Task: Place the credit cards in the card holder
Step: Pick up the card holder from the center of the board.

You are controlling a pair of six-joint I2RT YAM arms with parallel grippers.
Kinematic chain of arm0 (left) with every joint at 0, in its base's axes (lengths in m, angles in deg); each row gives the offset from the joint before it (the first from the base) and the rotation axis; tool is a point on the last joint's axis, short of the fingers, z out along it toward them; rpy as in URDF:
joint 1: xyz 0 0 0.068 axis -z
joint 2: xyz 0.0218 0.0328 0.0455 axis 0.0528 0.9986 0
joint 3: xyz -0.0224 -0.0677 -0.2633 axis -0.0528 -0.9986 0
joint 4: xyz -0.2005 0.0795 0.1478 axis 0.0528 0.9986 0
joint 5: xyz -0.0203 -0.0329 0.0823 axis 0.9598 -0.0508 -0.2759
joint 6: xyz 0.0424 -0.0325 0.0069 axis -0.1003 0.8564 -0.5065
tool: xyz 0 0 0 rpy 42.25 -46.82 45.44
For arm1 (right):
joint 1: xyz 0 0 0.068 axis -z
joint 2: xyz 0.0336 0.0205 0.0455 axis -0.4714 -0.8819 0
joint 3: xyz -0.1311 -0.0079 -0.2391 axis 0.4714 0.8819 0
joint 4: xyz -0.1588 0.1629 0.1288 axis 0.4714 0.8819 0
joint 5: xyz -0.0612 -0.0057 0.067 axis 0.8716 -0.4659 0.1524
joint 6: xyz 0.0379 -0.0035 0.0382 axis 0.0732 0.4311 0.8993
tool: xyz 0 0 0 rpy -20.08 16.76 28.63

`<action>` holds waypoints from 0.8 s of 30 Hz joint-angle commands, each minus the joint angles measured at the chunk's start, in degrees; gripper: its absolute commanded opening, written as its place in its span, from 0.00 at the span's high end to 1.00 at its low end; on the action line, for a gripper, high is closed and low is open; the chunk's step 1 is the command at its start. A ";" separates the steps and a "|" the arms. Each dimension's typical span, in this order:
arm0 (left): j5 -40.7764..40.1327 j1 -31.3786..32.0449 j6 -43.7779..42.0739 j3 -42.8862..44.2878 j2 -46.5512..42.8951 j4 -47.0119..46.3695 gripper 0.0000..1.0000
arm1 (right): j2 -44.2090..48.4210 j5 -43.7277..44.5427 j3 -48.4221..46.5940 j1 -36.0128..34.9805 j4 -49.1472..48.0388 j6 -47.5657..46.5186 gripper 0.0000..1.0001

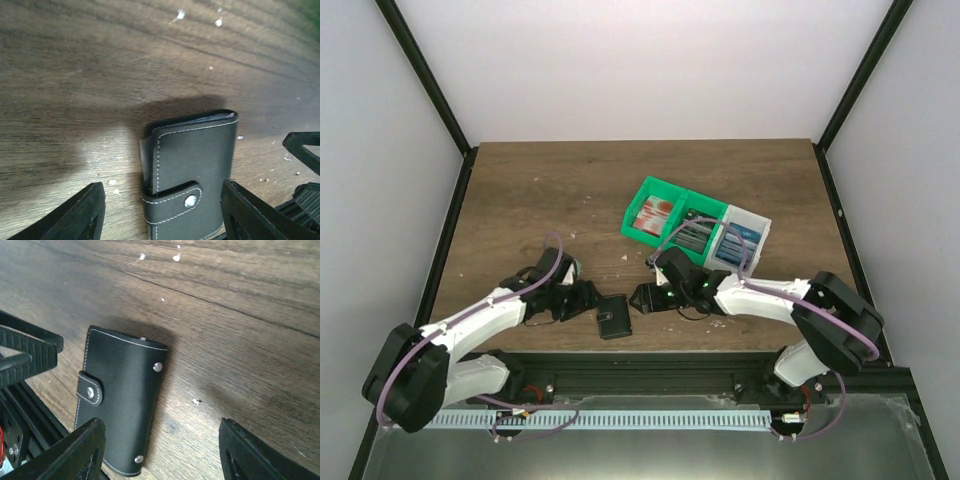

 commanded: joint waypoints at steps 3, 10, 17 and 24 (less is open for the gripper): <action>3.02 0.28 1.41 -1.99 4.31 -5.89 0.38 | -3.66 -0.10 -2.54 -0.32 -1.06 3.59 0.42; 6.96 0.28 2.17 -3.25 6.78 -10.63 0.48 | -5.99 -7.40 -1.70 -0.32 -5.30 4.91 0.47; 3.12 0.29 1.70 -5.56 8.44 -11.33 0.60 | -10.07 -9.08 -2.39 -0.02 -6.64 6.08 0.50; 1.80 0.27 2.32 -7.09 8.40 -11.41 0.80 | -13.11 -13.13 -1.70 0.07 -10.35 6.89 0.55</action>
